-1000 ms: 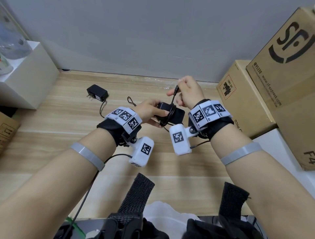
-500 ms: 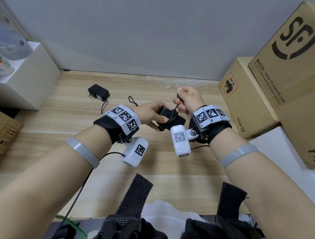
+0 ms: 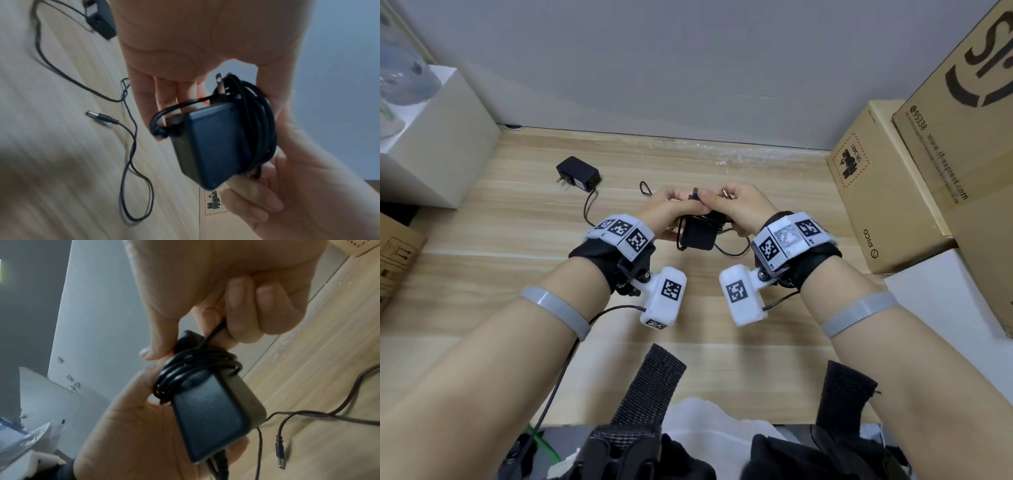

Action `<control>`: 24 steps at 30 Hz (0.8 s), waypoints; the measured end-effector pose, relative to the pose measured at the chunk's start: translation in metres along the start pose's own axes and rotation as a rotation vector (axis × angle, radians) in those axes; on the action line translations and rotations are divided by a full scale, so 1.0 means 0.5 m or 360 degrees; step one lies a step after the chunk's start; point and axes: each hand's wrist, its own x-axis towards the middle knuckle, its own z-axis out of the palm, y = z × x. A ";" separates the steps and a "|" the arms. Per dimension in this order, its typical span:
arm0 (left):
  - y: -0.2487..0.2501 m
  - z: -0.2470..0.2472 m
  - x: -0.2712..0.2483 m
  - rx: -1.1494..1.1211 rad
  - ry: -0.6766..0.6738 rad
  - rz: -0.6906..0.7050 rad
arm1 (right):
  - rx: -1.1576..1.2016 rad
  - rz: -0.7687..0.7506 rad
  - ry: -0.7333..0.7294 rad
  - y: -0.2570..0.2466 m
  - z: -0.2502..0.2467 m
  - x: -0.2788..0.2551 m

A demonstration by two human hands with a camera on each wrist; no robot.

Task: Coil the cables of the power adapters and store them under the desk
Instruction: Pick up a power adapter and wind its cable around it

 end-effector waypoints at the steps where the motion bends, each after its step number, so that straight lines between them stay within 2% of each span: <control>1: -0.005 -0.003 -0.002 -0.0036 0.0021 -0.0013 | 0.0064 0.0013 -0.0043 0.002 0.003 0.002; 4: -0.024 -0.019 -0.015 -0.0130 0.0001 -0.0041 | 0.0231 0.0079 -0.0184 0.003 0.024 0.011; 7: -0.056 -0.051 -0.037 -0.0264 0.0014 -0.0094 | 0.0308 0.0119 -0.0215 0.007 0.069 0.029; 9: -0.086 -0.076 -0.052 -0.0363 0.0148 -0.0113 | 0.0366 0.0146 -0.0265 0.010 0.110 0.039; 13: -0.152 -0.117 -0.099 -0.0531 0.0596 -0.0117 | 0.0515 0.0206 -0.0435 0.019 0.207 0.045; 16: -0.206 -0.143 -0.151 -0.0701 0.0822 -0.0166 | 0.0464 0.0203 -0.0558 0.029 0.291 0.031; 24: -0.338 -0.196 -0.329 -0.1076 0.1162 -0.0142 | 0.0264 0.0103 -0.0933 0.048 0.478 -0.072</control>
